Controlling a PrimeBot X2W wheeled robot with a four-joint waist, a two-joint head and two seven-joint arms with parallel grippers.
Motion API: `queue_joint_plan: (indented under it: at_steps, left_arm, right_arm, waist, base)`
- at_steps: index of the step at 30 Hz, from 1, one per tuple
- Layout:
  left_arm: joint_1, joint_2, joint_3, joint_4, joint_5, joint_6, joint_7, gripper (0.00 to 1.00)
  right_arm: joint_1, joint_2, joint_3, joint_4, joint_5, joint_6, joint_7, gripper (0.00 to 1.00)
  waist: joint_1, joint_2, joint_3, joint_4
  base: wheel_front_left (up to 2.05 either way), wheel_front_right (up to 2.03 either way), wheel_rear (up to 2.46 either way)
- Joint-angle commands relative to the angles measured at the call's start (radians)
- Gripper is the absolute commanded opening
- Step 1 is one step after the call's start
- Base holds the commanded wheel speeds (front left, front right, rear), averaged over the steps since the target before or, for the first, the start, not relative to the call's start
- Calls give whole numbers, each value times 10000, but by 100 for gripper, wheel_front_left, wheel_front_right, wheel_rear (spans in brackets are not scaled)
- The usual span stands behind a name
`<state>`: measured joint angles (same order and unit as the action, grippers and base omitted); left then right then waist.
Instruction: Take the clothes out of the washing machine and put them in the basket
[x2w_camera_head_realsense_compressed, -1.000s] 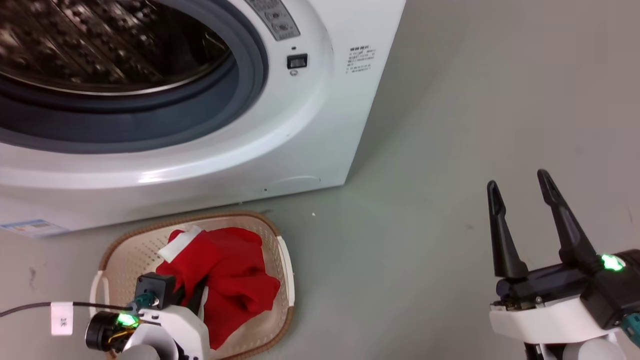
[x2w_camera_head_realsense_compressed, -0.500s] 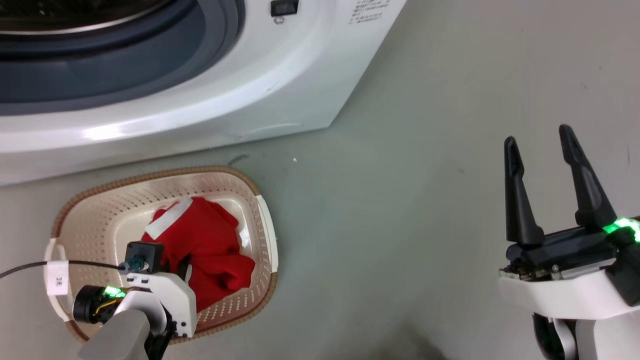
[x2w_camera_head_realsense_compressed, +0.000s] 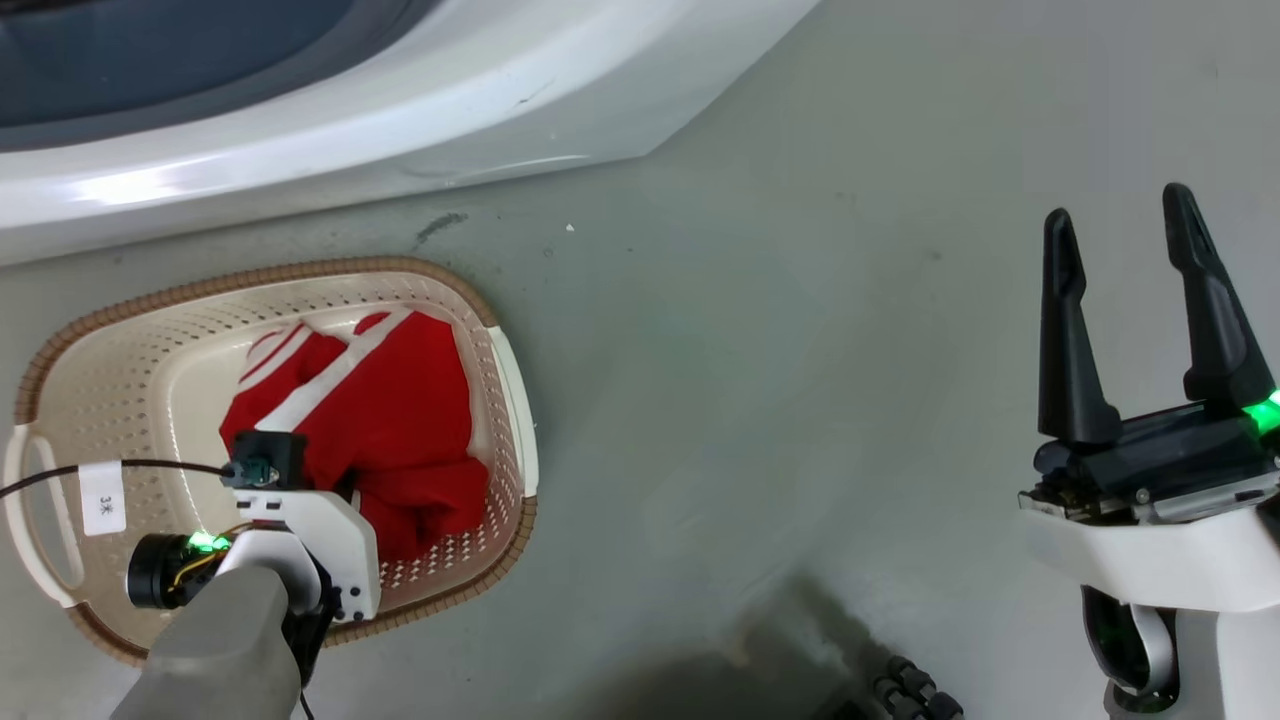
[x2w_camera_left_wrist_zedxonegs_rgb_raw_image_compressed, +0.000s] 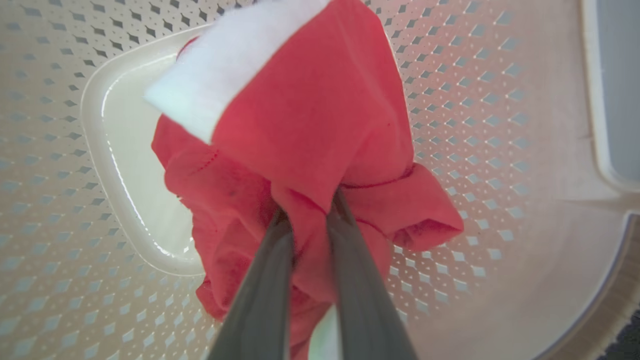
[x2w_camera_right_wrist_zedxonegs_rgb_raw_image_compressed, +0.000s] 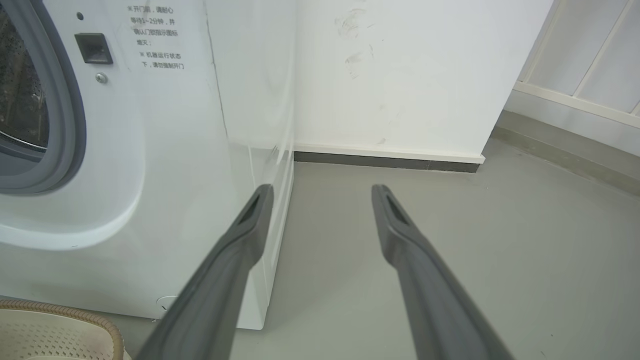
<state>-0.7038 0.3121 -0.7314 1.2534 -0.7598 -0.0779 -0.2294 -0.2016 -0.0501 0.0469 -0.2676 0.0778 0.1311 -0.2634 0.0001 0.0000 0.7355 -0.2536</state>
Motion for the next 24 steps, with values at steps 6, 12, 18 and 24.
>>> queue_joint_plan:
  at_steps: [6,12,18,24]
  left_arm:
    - [-437,-58,-66,204,62,157,169,0]
    - [-446,-82,-130,288,64,366,229,100]
    - [24,-237,-198,316,96,426,-127,100]
    - [672,-433,-187,212,187,385,-349,100]
  right_arm:
    - [-288,-2,-77,-134,65,-7,-21,100]
    - [-277,-2,-16,15,-6,-7,-21,100]
    - [-42,-4,59,256,-93,-7,-21,100]
    - [352,-4,96,527,-246,-7,-20,100]
  waist:
    - [-1,0,450,-83]
    - [-1,0,270,-54]
    - [-1,0,-595,64]
    - [-1,0,-1718,253]
  base:
    - [0,0,0]
    - [0,0,0]
    - [0,0,0]
    - [0,0,0]
